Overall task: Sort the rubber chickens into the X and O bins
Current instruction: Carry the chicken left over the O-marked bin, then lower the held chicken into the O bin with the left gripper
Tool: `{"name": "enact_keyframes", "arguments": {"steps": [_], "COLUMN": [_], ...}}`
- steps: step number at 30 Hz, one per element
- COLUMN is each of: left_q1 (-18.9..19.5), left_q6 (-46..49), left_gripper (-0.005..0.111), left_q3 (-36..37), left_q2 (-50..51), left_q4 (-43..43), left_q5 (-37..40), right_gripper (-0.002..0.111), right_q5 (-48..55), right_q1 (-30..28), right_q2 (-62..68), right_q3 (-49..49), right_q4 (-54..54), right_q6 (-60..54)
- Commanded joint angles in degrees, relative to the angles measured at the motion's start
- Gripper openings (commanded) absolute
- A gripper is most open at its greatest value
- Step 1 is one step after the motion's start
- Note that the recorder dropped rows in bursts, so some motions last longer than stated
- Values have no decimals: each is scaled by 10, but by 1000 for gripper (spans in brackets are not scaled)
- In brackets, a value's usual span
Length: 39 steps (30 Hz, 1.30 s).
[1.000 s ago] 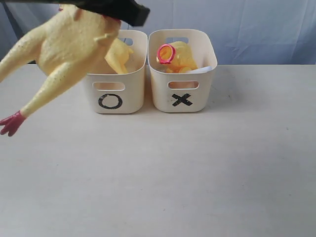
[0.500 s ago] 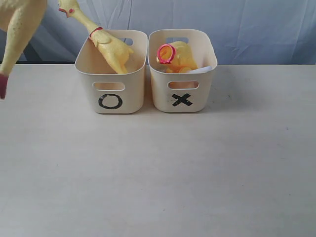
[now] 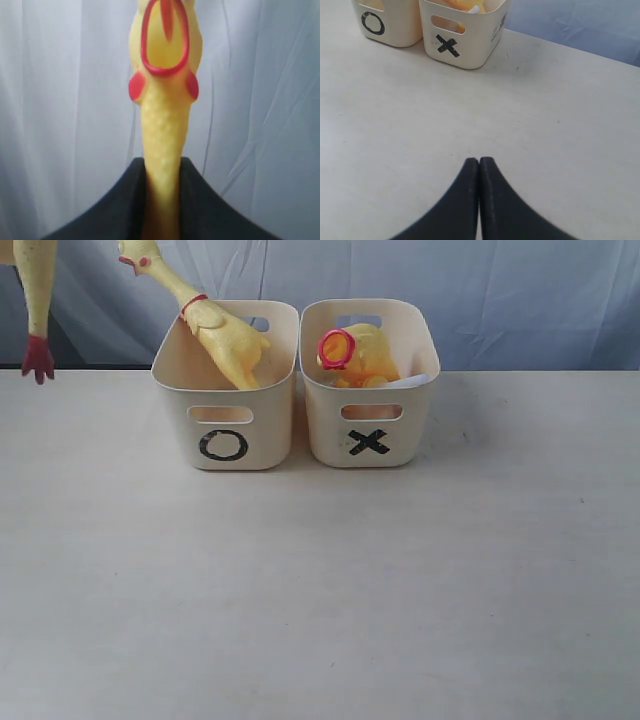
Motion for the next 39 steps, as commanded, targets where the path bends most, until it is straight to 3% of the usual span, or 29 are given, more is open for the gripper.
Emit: {"name": "enact_keyframes", "arguments": {"steps": [1,5,6,16,23,39], "left_q1": [33,70,70,70,70,69], "left_q6": [-211,-291,-291,-305,-331,-359], "left_gripper": [0,0,0,0,0,0], "left_q3": [-1,-1,-1,-29,-71,-122], "left_q2": [56,114,131,242,295,300], "left_q4": [199,193,182,77,103,160], "left_q5": [-133,-243,-289,-482,-487,-487], "right_gripper": [0,0,0,0,0,0], "right_q5": [-4,-4,-4,-4,-4,-4], "right_q1": [3,3,3,3,3,3], "right_q2": [-2,-2,-2,-2,-2,-2], "right_q3": [2,2,2,2,2,2], "right_q4": [0,0,0,0,0,-1], "right_q6": [-1,-1,-1,-1,-1,-1]}}
